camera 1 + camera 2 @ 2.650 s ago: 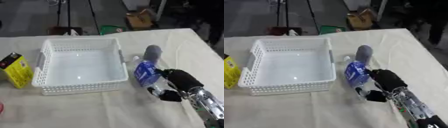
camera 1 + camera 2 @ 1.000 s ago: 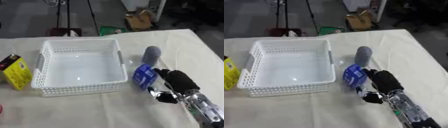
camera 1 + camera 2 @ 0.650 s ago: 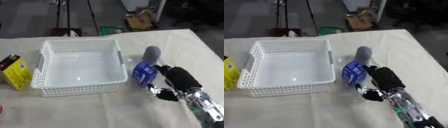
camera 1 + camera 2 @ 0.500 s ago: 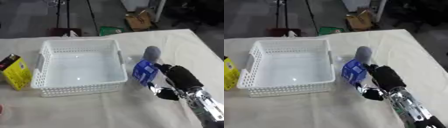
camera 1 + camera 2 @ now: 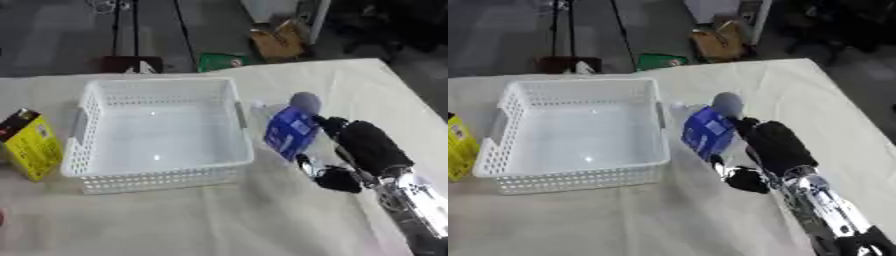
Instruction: Pick up objects on the table and place them in the box.
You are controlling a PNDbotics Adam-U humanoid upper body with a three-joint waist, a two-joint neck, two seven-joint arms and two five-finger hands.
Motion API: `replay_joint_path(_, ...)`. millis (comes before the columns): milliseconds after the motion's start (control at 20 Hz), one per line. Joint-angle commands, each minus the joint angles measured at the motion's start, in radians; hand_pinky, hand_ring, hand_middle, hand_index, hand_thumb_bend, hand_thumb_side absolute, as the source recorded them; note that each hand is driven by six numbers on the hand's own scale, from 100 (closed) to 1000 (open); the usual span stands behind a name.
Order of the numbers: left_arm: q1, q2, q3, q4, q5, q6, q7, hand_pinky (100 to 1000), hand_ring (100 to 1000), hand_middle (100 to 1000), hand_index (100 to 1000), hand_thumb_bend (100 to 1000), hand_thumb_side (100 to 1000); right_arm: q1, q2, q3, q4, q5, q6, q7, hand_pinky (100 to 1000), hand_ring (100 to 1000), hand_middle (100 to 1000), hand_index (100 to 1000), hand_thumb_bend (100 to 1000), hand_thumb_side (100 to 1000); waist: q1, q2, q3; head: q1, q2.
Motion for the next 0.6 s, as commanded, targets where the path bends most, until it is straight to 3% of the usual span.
replay_joint_path(50, -0.008, 0.02, 0.009, -0.015, 0.002, -0.001, -0.004, 959, 994, 984, 963, 100, 708, -0.03, -0.044, -0.018, -0.049, -0.024, 0.009, -0.007, 729, 503, 311, 922, 206, 844, 0.0, -0.02, -0.002, 0.003, -0.006)
replay_joint_path(450, -0.008, 0.023, 0.009, -0.015, 0.001, -0.001, -0.004, 960, 994, 984, 963, 100, 709, -0.089, -0.094, -0.026, -0.108, -0.079, 0.028, -0.011, 727, 494, 297, 920, 208, 869, -0.005, -0.026, 0.001, 0.003, -0.003)
replay_joint_path(550, -0.008, 0.024, 0.008, -0.015, 0.002, -0.001, -0.004, 960, 994, 984, 963, 100, 709, -0.109, -0.107, -0.025, -0.119, -0.093, 0.031, -0.01, 727, 493, 294, 920, 167, 928, -0.006, -0.027, 0.003, 0.002, -0.001)
replay_joint_path(600, -0.008, 0.024, 0.008, -0.015, 0.001, -0.001, -0.004, 960, 995, 984, 963, 100, 709, -0.12, -0.114, -0.024, -0.124, -0.099, 0.032, -0.011, 727, 494, 291, 918, 197, 886, -0.006, -0.027, 0.004, 0.002, -0.001)
